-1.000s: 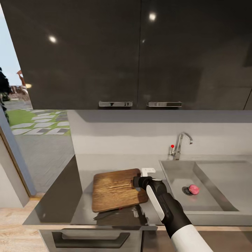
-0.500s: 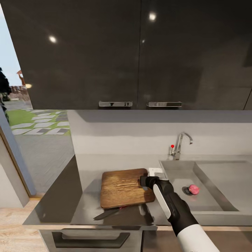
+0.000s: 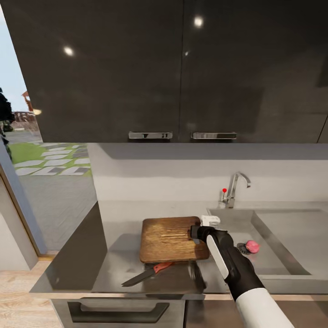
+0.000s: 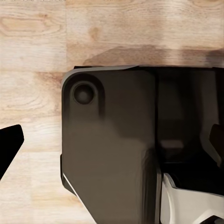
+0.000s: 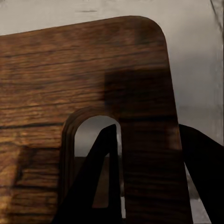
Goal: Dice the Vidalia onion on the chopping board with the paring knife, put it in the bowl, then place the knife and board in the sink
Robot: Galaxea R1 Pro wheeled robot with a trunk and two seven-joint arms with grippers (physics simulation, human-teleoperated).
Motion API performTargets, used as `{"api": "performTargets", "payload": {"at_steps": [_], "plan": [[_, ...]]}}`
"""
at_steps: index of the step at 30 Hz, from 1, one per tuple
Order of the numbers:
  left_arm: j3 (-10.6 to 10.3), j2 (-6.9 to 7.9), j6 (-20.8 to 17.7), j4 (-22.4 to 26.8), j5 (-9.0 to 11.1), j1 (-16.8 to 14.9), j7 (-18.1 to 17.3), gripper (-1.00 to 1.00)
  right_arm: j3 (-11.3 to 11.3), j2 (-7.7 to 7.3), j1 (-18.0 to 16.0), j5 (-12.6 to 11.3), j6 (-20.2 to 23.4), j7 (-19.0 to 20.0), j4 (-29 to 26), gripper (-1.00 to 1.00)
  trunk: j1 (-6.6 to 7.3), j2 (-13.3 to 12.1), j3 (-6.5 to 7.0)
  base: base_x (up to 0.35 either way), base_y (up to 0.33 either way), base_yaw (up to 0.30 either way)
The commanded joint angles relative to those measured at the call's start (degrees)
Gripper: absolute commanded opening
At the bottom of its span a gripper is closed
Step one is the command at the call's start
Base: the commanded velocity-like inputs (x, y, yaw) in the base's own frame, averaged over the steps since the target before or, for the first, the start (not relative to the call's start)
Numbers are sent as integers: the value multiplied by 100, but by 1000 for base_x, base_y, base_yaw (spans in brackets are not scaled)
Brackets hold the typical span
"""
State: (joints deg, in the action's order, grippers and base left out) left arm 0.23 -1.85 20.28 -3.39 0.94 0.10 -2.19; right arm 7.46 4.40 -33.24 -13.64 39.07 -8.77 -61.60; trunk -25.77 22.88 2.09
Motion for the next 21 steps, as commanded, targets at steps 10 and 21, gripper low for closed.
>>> {"api": "performTargets", "payload": {"at_steps": [10, 21], "plan": [[-1, 0, 29, -22, 8, -2, -18, 100, 10, -11, -755, -83, 459, -667, 77, -100, -1, 4, -2, 0, 0, 0], [-5, 0, 29, -30, 3, -3, -18, 100, 10, -9, -1581, -125, 747, -669, 1393, -100, -1, 4, -2, 0, 0, 0]]}}
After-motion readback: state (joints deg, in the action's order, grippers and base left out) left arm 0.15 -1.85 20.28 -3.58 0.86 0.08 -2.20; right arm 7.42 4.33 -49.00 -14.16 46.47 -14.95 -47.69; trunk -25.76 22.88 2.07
